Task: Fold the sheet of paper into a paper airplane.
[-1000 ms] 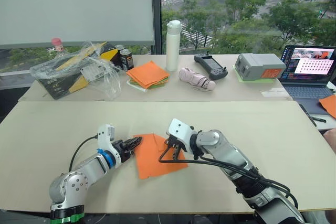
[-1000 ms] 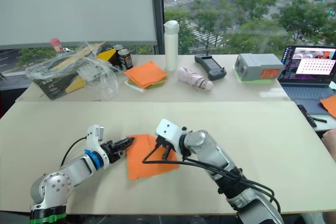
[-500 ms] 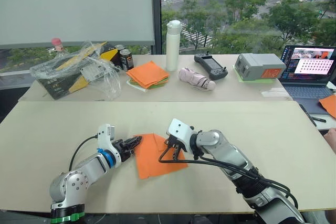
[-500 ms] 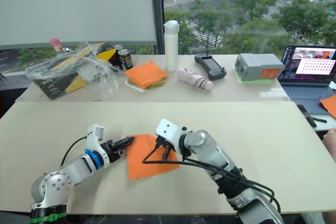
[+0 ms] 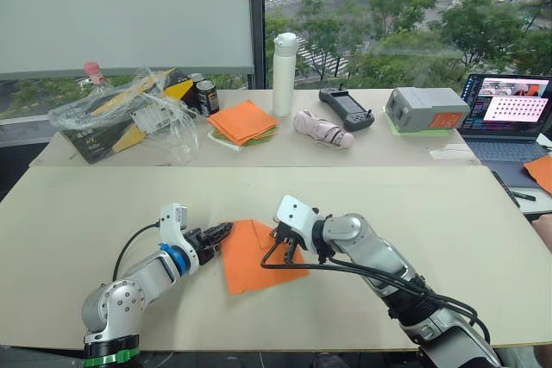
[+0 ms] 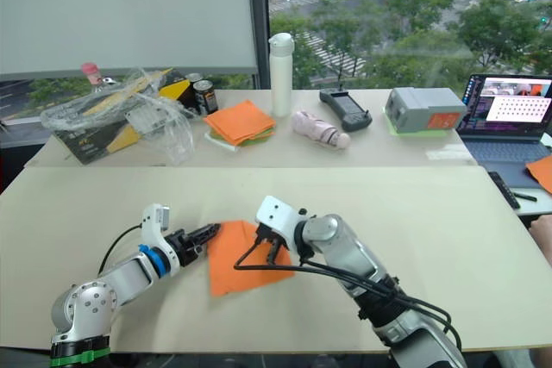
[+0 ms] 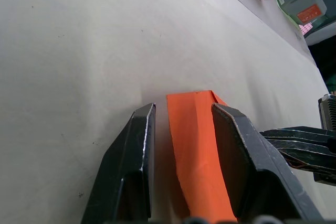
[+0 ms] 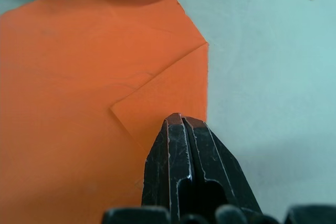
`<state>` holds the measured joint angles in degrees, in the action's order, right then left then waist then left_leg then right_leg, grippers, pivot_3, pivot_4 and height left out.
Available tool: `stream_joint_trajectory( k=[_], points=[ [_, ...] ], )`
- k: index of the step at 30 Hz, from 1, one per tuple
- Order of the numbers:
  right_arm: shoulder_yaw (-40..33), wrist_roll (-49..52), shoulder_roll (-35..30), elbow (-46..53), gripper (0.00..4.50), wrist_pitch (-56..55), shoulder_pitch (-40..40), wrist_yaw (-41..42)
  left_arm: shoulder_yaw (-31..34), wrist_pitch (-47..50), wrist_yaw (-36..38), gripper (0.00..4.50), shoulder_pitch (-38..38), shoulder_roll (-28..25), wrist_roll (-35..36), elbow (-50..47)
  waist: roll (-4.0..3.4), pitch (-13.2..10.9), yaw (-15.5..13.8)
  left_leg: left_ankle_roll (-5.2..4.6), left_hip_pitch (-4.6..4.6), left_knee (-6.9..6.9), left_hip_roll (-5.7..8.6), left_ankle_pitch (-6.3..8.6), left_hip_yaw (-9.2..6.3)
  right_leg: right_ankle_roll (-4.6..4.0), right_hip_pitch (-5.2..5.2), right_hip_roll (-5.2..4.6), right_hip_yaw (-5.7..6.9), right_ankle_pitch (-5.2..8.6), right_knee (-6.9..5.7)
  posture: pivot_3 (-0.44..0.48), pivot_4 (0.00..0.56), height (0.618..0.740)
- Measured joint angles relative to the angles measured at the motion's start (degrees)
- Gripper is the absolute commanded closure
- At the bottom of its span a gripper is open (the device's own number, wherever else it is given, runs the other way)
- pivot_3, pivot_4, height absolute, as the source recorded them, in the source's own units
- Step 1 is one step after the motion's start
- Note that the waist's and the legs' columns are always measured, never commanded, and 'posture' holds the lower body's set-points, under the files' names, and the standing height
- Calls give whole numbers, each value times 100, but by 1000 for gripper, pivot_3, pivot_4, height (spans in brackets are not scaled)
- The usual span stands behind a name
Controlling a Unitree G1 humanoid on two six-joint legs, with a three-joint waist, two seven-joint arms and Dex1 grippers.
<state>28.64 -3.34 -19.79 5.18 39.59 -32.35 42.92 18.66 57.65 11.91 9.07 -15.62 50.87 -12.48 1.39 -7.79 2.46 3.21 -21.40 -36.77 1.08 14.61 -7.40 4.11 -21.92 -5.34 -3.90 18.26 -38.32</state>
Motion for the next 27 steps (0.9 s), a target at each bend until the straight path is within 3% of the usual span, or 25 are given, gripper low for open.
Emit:
stream_joint_trajectory(
  k=[6, 22, 27],
  points=[
    [1, -5, -9, 45, 4499, 0, 18, 0, 6, -1, -26, 4469, -1, 1, -4, 41, 0, 0, 1, 0, -2, 4, 0, 0, 0, 0, 0, 0, 0, 0, 11, 0, 150, 740],
    [-1, -50, -1, 55, 4499, 23, 45, -2, -11, 291, -502, 4469, 441, 16, 289, -358, 1, -1, 0, 0, -10, 4, 0, 0, -1, 0, -2, -1, 1, 0, 16, 0, 150, 740],
    [0, -52, 20, 53, 4499, 23, 47, -3, -512, 392, -517, 4469, 619, -353, 100, -736, 1, -1, 15, 0, -10, 6, 0, 0, 0, 0, -4, 1, 0, 0, 17, 0, 150, 740]
  ],
)
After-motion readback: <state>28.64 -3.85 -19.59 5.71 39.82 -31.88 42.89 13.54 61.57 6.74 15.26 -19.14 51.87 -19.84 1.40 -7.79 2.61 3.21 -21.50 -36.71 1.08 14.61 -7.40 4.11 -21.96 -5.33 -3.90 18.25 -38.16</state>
